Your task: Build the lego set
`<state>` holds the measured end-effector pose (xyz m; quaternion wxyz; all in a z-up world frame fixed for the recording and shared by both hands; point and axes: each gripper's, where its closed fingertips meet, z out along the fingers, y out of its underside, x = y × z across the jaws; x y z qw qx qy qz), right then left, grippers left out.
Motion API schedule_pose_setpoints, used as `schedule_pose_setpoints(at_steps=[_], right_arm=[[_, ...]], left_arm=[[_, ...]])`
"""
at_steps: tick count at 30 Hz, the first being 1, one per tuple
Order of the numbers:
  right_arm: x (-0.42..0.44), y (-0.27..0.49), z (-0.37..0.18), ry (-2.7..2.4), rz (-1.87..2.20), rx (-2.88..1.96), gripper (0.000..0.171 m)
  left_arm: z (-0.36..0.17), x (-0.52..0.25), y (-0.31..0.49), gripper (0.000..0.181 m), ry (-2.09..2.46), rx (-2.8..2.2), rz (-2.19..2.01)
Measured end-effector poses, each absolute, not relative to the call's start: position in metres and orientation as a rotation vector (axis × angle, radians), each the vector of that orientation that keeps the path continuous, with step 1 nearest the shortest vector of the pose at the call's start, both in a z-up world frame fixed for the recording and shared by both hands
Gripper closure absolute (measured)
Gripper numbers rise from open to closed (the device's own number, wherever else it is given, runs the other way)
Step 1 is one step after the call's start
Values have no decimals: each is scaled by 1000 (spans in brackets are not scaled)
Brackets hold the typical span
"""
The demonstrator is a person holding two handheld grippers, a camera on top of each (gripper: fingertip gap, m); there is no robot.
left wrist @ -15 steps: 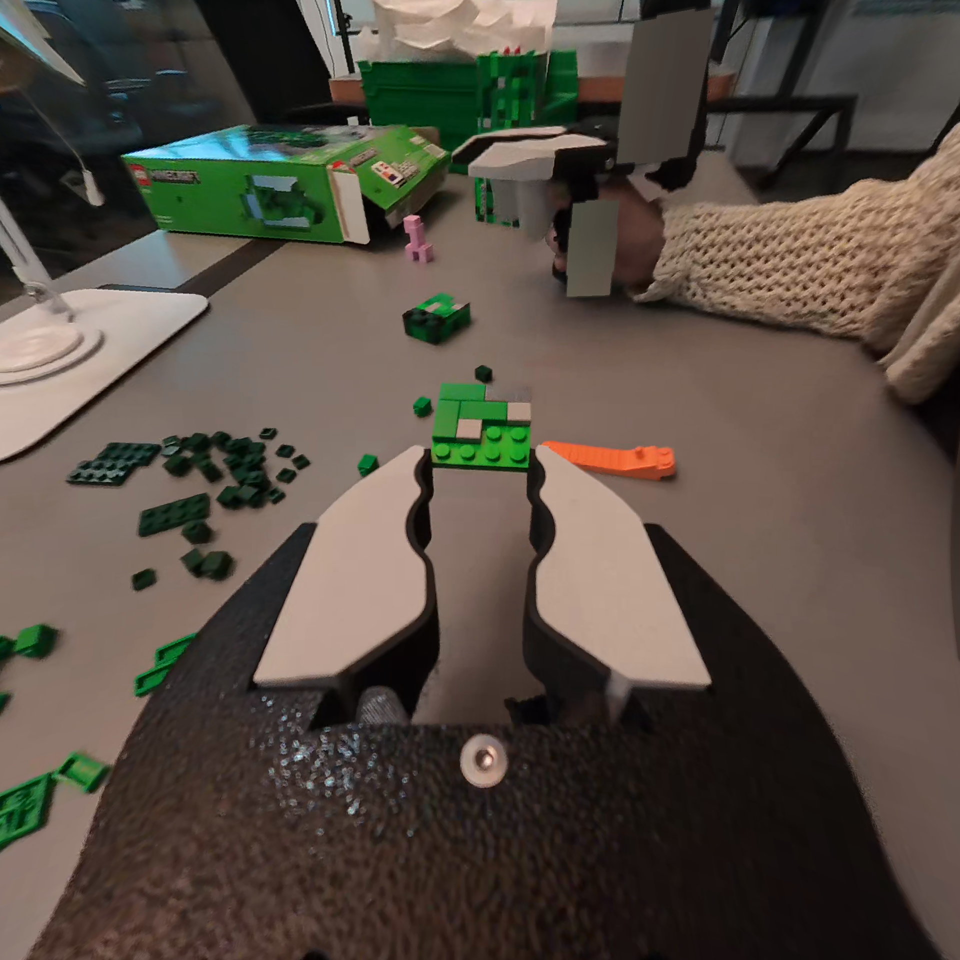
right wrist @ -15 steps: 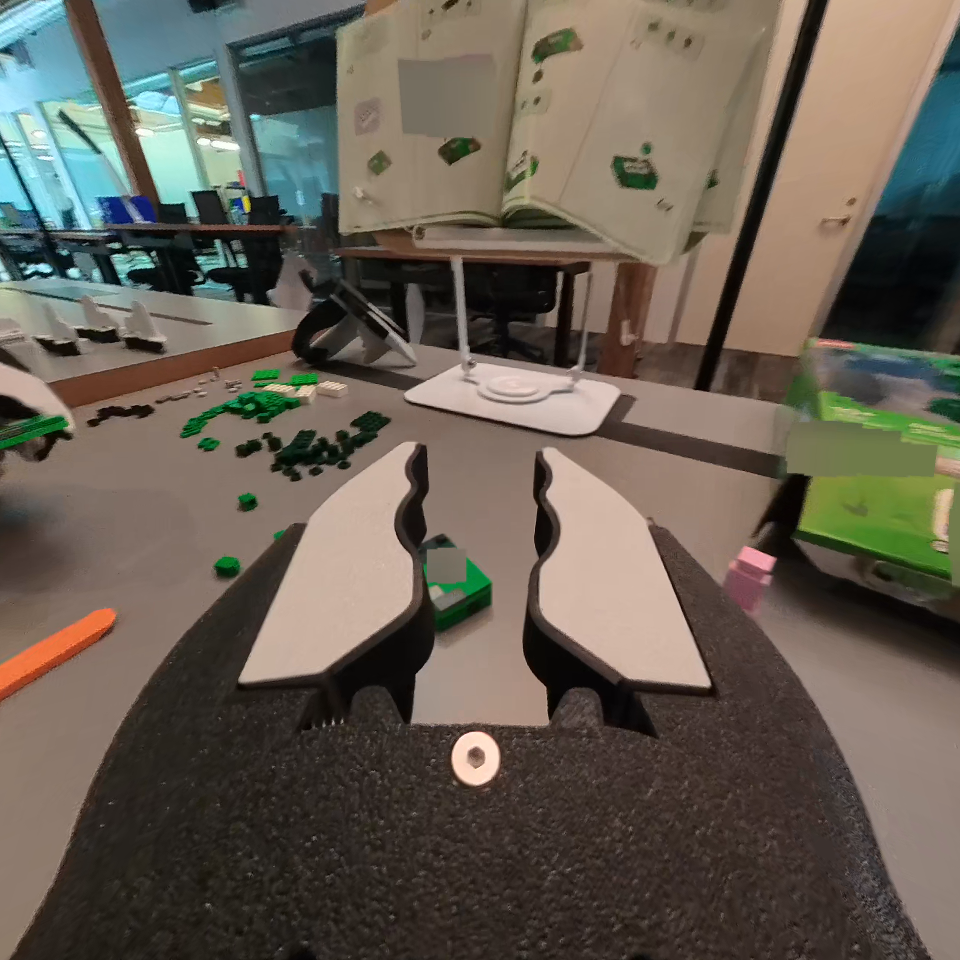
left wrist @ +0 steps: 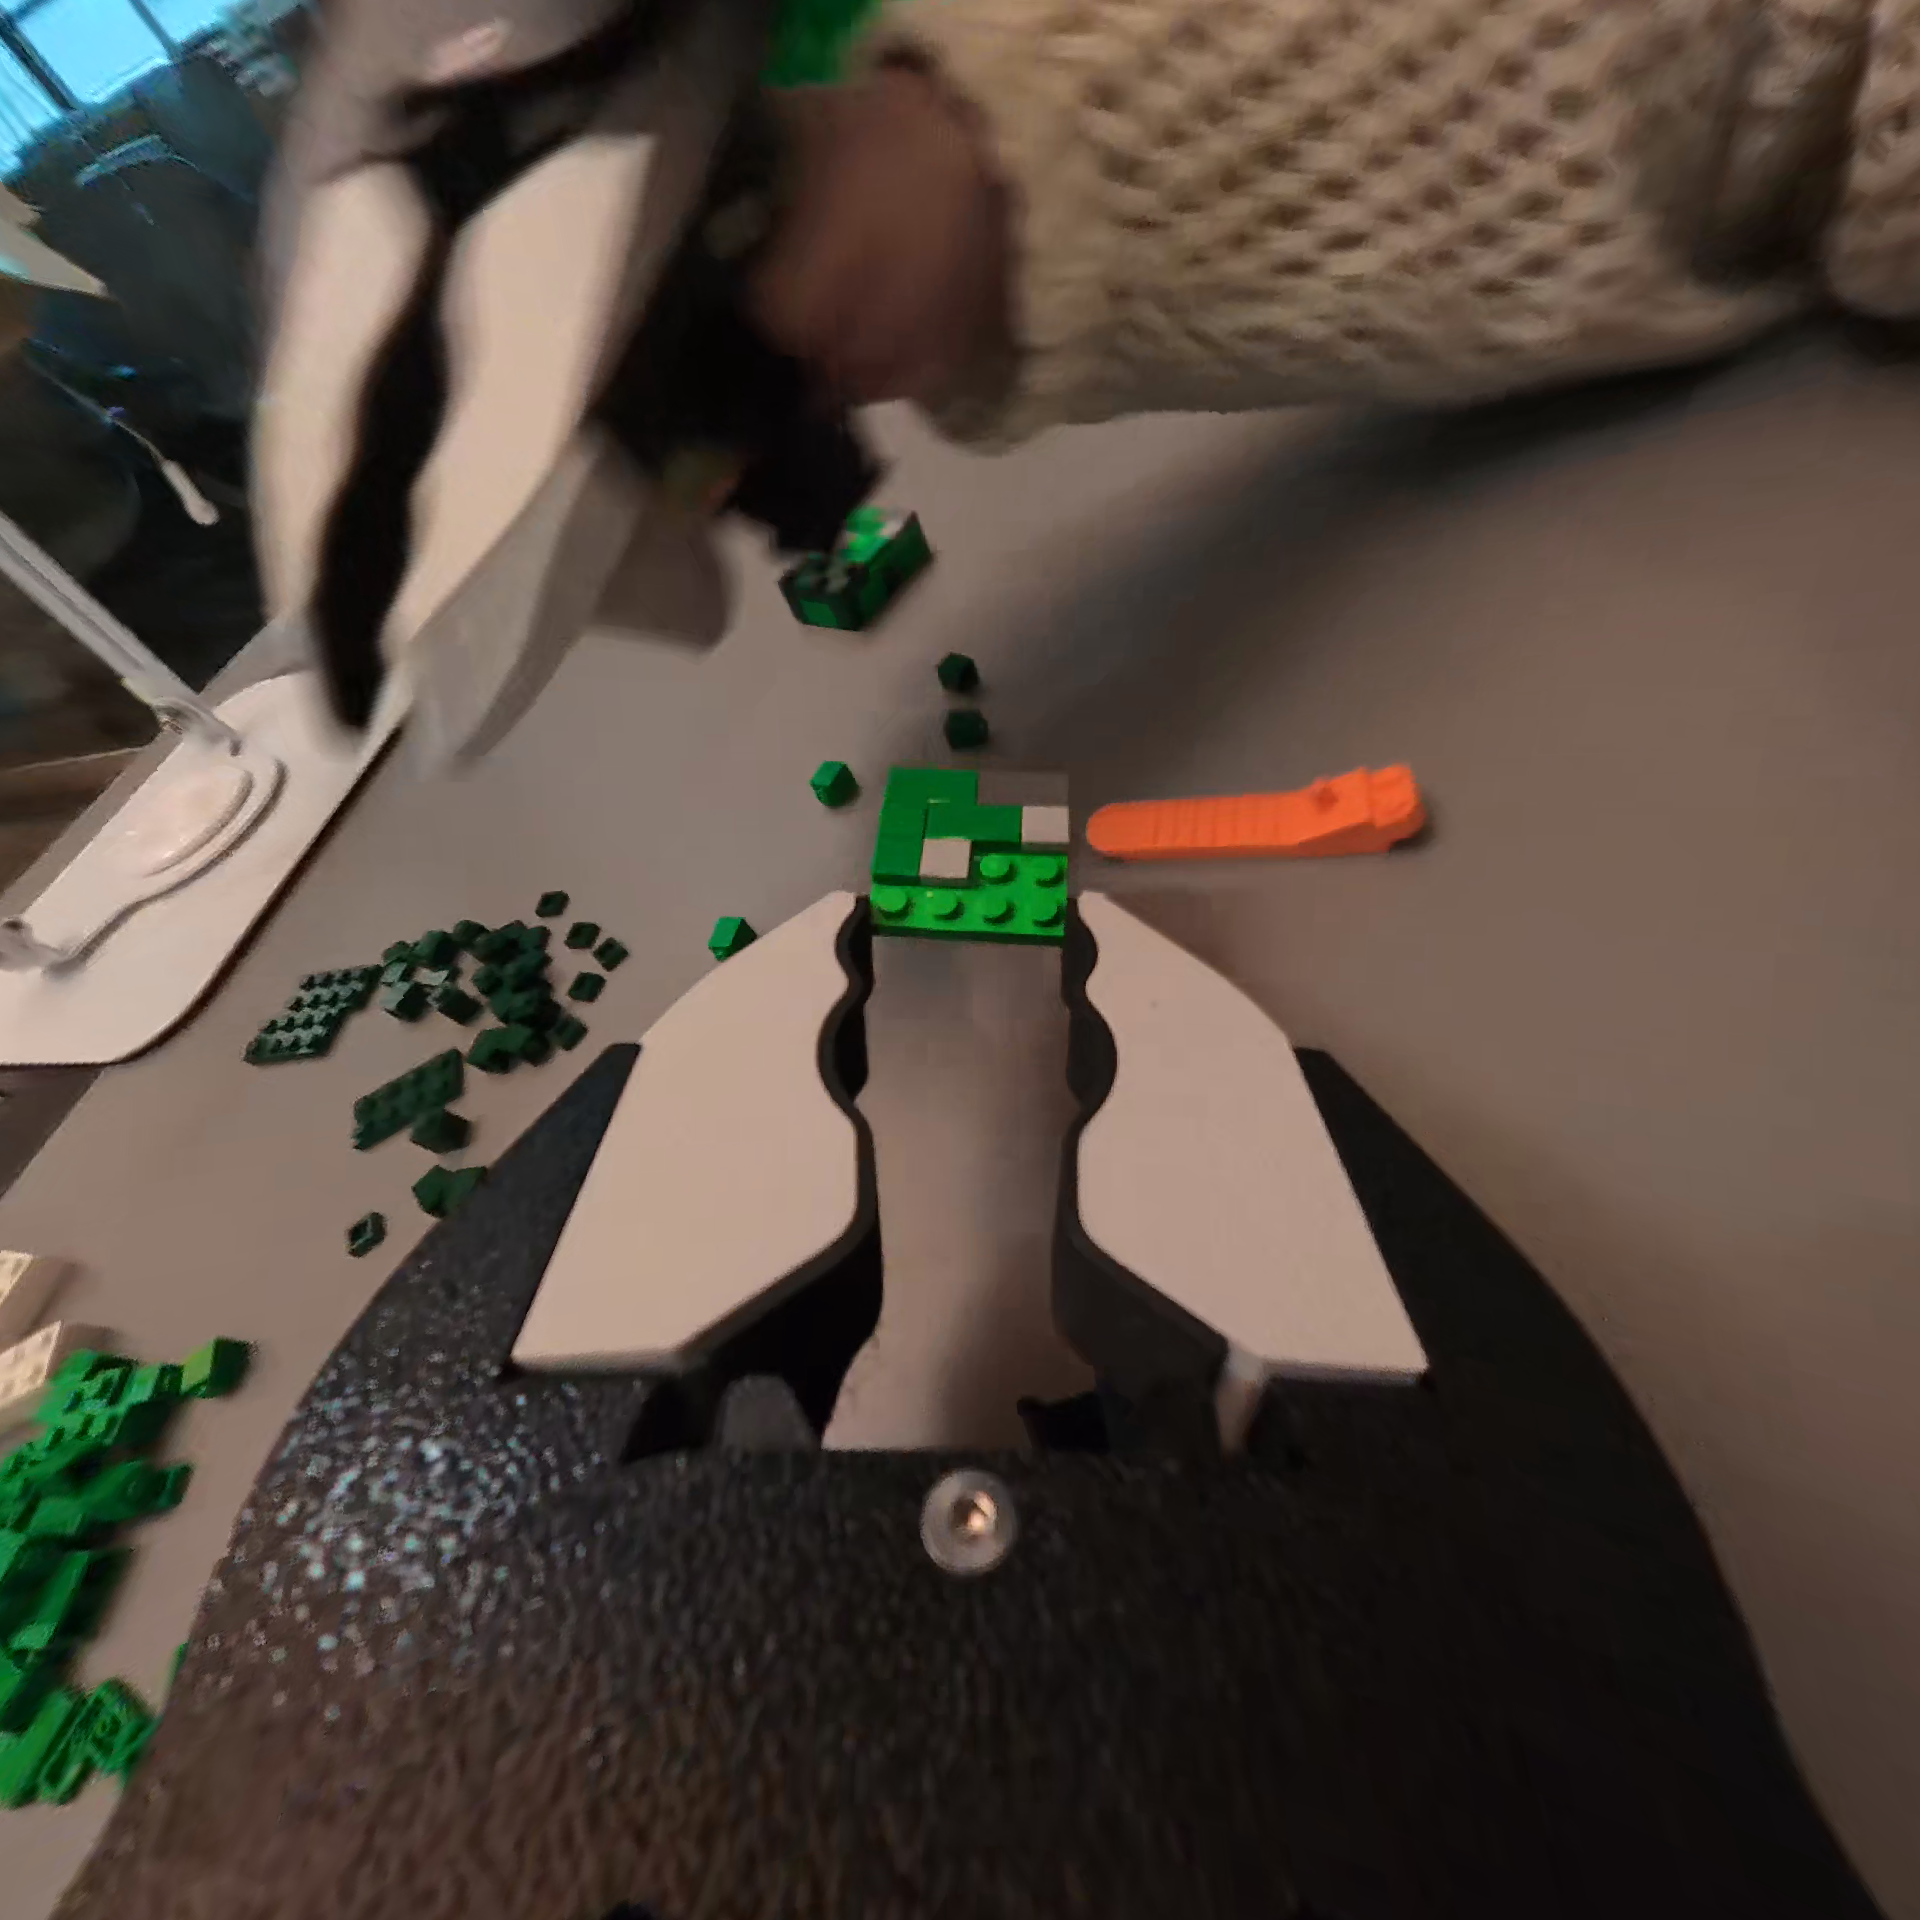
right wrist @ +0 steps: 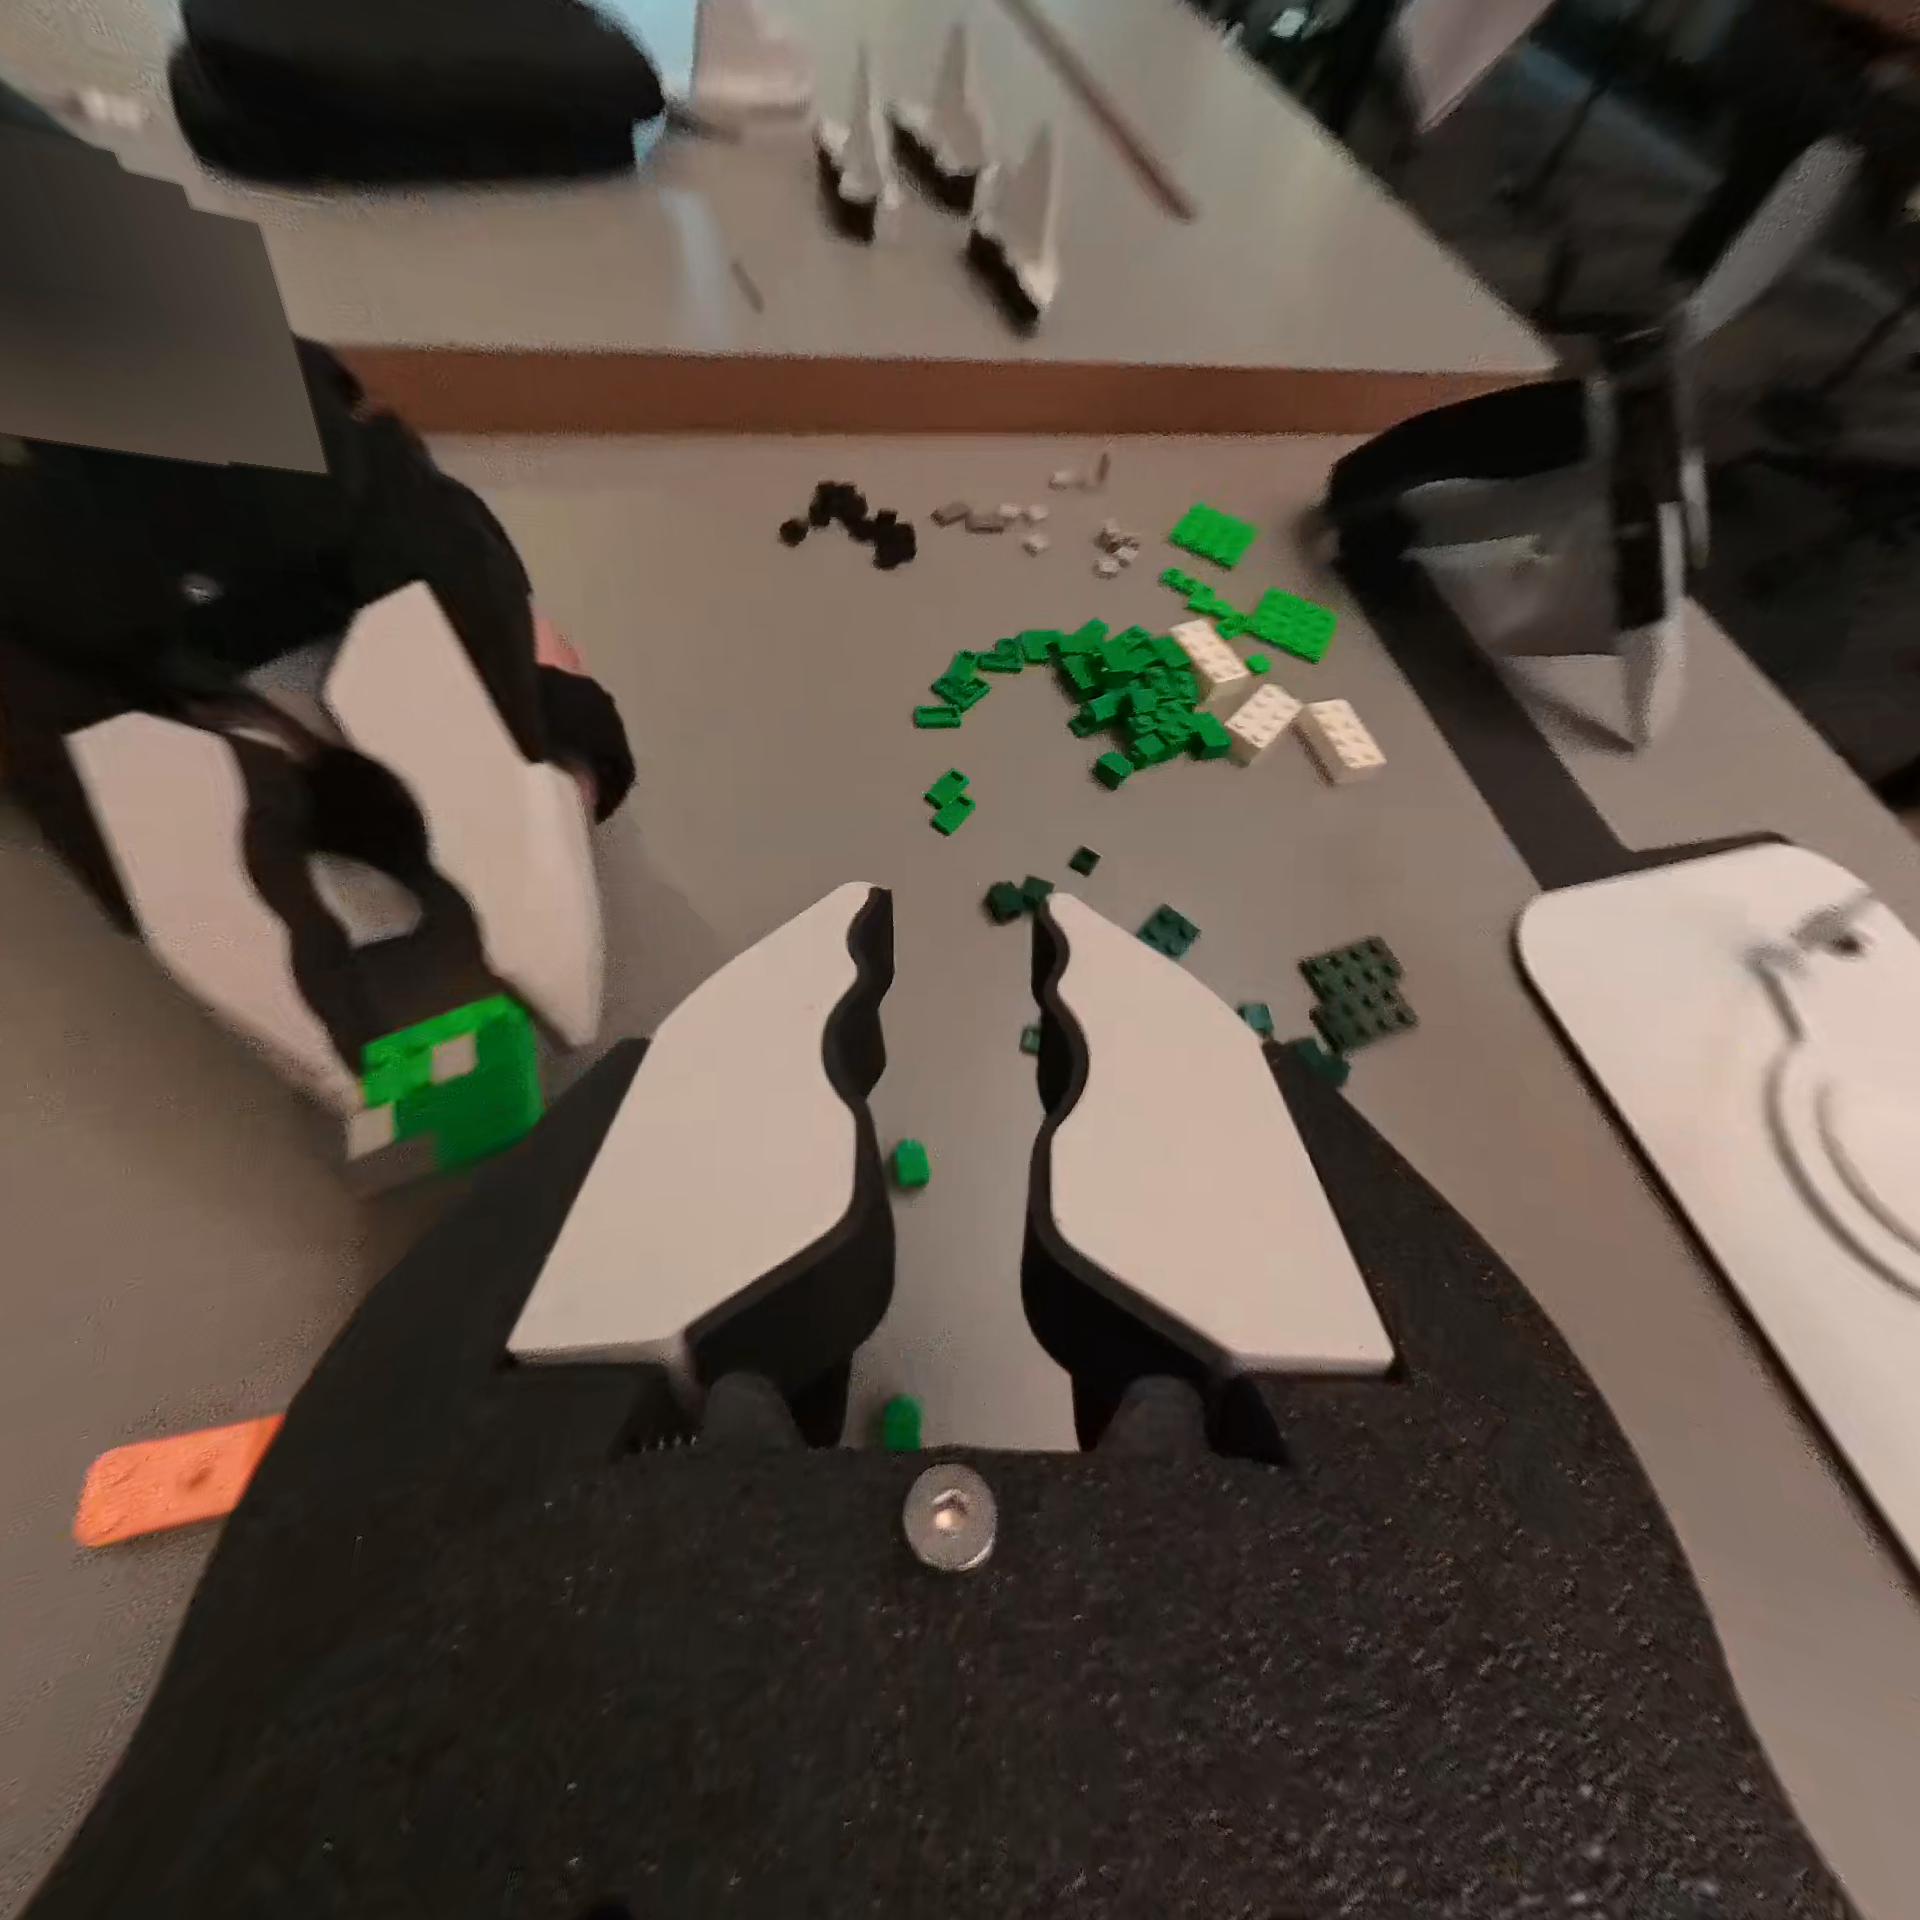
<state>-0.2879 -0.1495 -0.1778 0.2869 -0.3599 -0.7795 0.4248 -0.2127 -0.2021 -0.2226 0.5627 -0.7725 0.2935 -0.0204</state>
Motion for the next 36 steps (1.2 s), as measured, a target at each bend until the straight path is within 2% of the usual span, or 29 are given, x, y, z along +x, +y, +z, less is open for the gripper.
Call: schedule_pose_setpoints(at_steps=[10, 14, 22, 27, 36], right_arm=[[-338, -155, -199, -2189, 1021, -971, 156], [-385, -154, -200, -2223, 968, -1018, 156], [-489, -147, -226, -2346, 763, -1541, 157], [-504, -144, -247, -2388, 530, -1885, 155], [-511, -143, -262, -2428, 234, -1932, 157]], left_arm=[[-229, -203, -202, 147, 752, -1835, -42], [-230, -205, -200, 147, 752, -1837, -19], [-226, -217, -201, 147, 698, -1834, -1], [-226, -216, -200, 147, 694, -1837, -12], [-227, -213, -201, 147, 718, -1838, -11]])
